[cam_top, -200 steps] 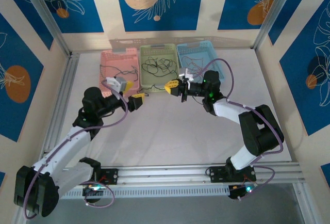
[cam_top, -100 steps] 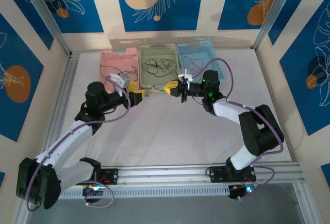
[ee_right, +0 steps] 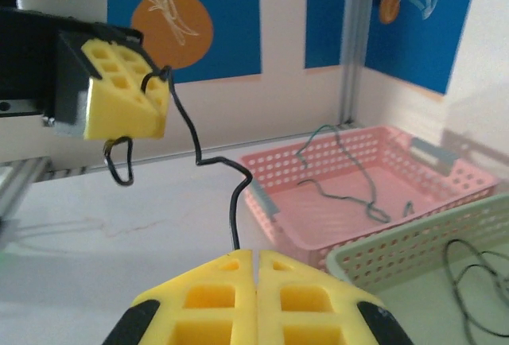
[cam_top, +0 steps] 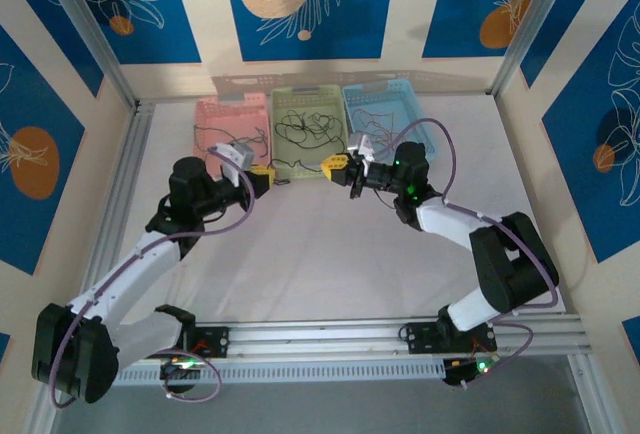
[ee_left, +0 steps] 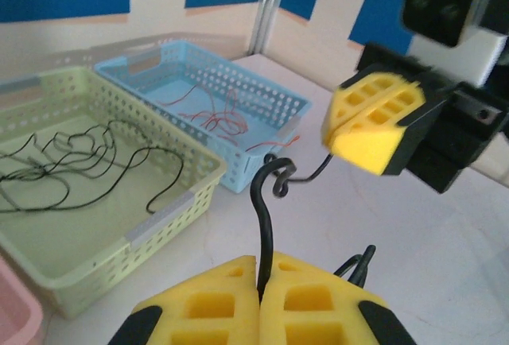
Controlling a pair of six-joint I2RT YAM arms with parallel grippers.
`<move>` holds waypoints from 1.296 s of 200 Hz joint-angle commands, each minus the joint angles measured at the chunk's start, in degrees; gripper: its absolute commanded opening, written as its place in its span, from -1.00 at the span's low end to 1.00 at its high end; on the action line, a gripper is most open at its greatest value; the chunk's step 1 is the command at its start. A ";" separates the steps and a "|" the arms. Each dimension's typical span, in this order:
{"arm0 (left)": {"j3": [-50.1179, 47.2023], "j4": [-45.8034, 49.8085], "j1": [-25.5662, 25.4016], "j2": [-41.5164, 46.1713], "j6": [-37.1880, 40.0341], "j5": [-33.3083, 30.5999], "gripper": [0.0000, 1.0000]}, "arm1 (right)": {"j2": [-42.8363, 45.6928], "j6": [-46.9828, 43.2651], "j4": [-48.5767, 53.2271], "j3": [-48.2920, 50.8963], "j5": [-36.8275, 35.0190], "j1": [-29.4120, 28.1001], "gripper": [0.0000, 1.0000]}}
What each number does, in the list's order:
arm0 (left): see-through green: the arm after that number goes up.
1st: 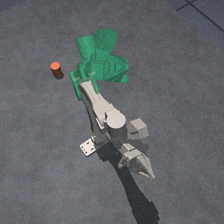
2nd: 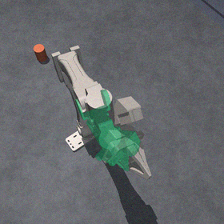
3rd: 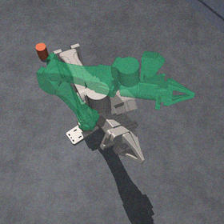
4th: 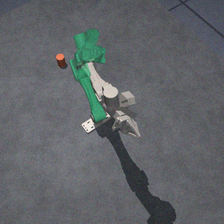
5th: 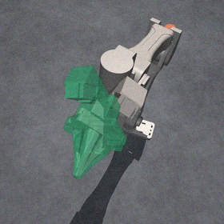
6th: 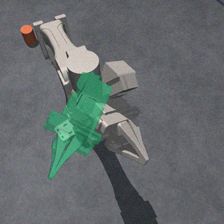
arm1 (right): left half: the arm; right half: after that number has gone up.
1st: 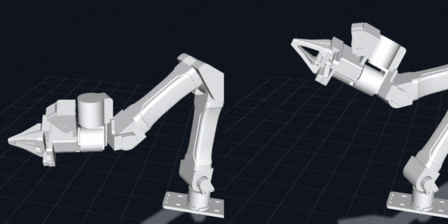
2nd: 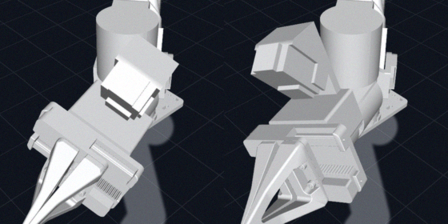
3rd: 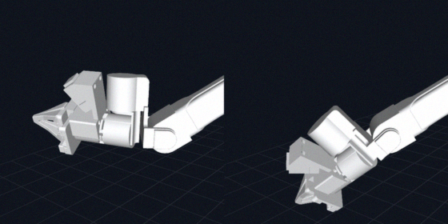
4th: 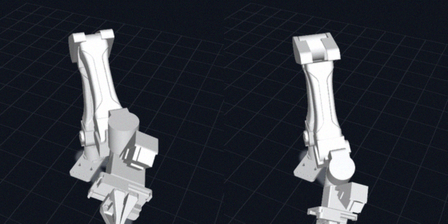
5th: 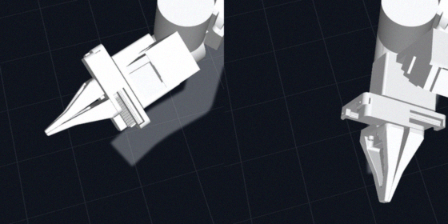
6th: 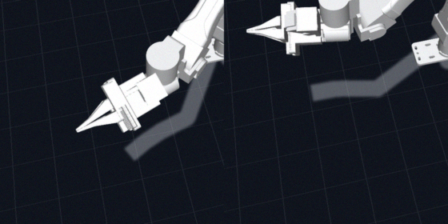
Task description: Untangle the cables
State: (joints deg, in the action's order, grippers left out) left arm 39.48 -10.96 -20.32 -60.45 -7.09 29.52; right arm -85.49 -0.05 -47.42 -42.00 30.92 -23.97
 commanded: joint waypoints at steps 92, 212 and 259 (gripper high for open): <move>0.89 6.55 -5.17 -5.21 -1.27 -4.67 -1.00 | 2.54 -3.35 -4.72 2.94 -22.67 -0.41 -0.12; -12.81 -34.52 -4.96 -17.18 -16.90 -21.69 -1.00 | -3.82 -5.54 1.79 -4.19 12.93 -5.02 0.06; -14.78 -38.91 -5.08 -17.86 -17.03 -20.24 -1.00 | -8.73 -20.38 13.58 -8.68 5.44 -10.96 0.01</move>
State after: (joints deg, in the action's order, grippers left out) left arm 25.15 -42.70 -25.41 -79.18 -23.14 9.34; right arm -91.81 -9.47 -43.70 -47.99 39.18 -32.40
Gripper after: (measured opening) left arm 0.065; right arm 0.500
